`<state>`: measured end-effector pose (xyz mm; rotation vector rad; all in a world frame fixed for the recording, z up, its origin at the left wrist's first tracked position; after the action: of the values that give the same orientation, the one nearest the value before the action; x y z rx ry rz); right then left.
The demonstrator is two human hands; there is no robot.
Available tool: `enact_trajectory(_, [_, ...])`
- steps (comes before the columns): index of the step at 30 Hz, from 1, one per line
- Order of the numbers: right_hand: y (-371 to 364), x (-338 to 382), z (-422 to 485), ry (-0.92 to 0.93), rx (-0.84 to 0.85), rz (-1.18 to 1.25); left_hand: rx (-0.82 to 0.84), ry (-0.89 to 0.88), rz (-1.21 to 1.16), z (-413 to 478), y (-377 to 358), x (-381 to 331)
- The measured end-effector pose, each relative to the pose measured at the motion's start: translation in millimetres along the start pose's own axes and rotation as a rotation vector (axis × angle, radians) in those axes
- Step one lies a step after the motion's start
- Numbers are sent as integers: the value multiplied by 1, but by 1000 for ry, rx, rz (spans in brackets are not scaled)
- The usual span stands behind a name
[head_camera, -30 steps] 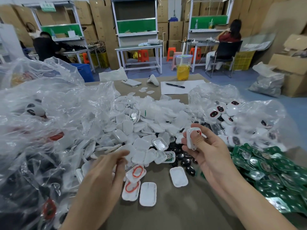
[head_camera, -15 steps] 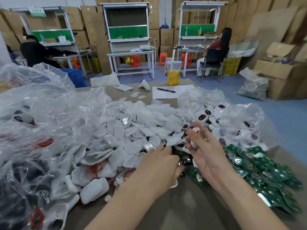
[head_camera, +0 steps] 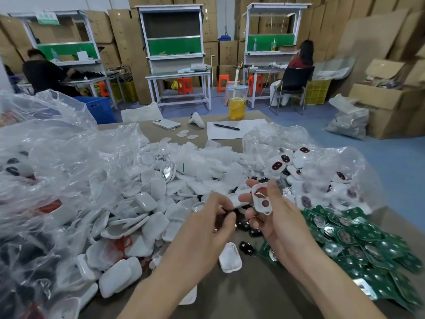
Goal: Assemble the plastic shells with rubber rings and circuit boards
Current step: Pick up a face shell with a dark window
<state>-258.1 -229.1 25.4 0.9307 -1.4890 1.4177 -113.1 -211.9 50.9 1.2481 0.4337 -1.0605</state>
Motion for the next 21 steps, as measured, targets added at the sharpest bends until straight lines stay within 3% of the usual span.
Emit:
enact_trajectory(3, [-6,-3,-3,36,26,-183,-198,111,-368,-4,19,16])
enact_trajectory(10, [-13,-3,-6,125,13,-409,-117,271,-870,-3,4,25])
enact_trajectory(14, [-17,-5,-5,105,46,-349,-178,290,-743,-3,10,36])
enact_trajectory(18, [-20,-10,-4,83,64,-297,-143,171,-563,-2,10,24])
enact_trajectory(21, [-19,-8,-4,89,51,-296,-183,148,-571,-2,12,23])
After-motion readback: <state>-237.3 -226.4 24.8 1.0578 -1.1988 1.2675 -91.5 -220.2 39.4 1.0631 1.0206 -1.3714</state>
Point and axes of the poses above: each hand's wrist, its own z-axis towards the middle knuckle, its own y-axis out of the back of the hand, x = y × z, the point moved 9 cm from there along z, towards the middle knuckle, and after that the axes turned 6 degrees about -z, right-handed, at the moved point
